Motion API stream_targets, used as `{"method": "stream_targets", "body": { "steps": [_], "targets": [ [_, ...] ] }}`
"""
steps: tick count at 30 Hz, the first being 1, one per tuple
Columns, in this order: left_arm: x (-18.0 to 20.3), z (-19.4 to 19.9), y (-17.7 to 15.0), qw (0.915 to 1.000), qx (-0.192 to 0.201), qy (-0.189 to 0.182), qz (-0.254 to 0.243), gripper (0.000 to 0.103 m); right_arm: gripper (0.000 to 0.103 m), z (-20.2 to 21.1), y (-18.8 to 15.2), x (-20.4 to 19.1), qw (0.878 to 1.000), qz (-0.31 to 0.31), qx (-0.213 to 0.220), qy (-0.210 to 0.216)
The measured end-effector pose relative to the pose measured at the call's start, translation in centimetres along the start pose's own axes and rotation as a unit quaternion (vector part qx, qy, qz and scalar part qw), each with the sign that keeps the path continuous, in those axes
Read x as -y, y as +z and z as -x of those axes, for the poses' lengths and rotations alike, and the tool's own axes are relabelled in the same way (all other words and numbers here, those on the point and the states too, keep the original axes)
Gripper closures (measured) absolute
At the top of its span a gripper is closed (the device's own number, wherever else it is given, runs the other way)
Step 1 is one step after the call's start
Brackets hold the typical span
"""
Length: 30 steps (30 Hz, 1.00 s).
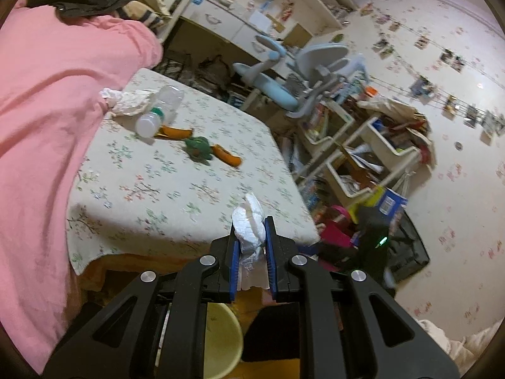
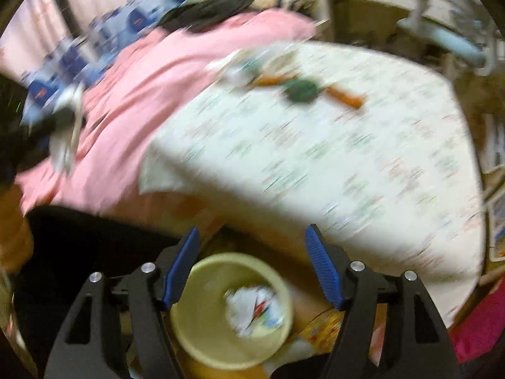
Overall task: Collect trash
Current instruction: 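Close the right tool on the orange peel while the left tool opens over the table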
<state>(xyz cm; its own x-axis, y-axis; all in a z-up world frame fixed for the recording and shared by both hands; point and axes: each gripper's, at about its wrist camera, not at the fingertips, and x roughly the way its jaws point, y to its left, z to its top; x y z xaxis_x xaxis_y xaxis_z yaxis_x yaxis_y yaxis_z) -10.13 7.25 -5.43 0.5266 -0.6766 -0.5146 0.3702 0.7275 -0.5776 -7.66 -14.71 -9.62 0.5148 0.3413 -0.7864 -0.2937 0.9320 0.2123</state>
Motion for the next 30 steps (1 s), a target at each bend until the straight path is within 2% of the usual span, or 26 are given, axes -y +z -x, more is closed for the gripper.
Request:
{"method": "stream_targets", "body": {
  "steps": [5,9,13,17,21,30],
  "targets": [
    [-1.0,-2.3,2.0,0.9990,-0.001,0.045,0.007,0.090,0.036,-0.4,5.5,3.5,0.997,-0.004,0.050,-0.062],
    [-2.3,-3.5,3.9,0.9976,0.005,0.067,0.016,0.090,0.035,-3.1,9.5,5.7,0.995,0.004,0.054,-0.084],
    [-3.5,-4.3,5.4,0.9960,0.011,0.086,0.021,0.090,0.036,-5.8,11.5,7.2,0.995,-0.004,0.048,-0.085],
    [-4.8,-5.3,5.3,0.9944,-0.002,0.098,0.039,0.090,0.036,-7.8,12.5,7.5,0.995,0.003,0.038,-0.091],
    [-4.9,-5.8,5.4,0.9939,-0.003,0.105,0.033,0.090,0.036,-9.3,13.1,8.2,0.996,0.002,0.023,-0.089],
    [-4.7,-6.4,5.4,0.9932,-0.012,0.114,0.022,0.089,0.051,-10.9,13.1,8.3,0.996,0.011,-0.005,-0.091]
  ]
}}
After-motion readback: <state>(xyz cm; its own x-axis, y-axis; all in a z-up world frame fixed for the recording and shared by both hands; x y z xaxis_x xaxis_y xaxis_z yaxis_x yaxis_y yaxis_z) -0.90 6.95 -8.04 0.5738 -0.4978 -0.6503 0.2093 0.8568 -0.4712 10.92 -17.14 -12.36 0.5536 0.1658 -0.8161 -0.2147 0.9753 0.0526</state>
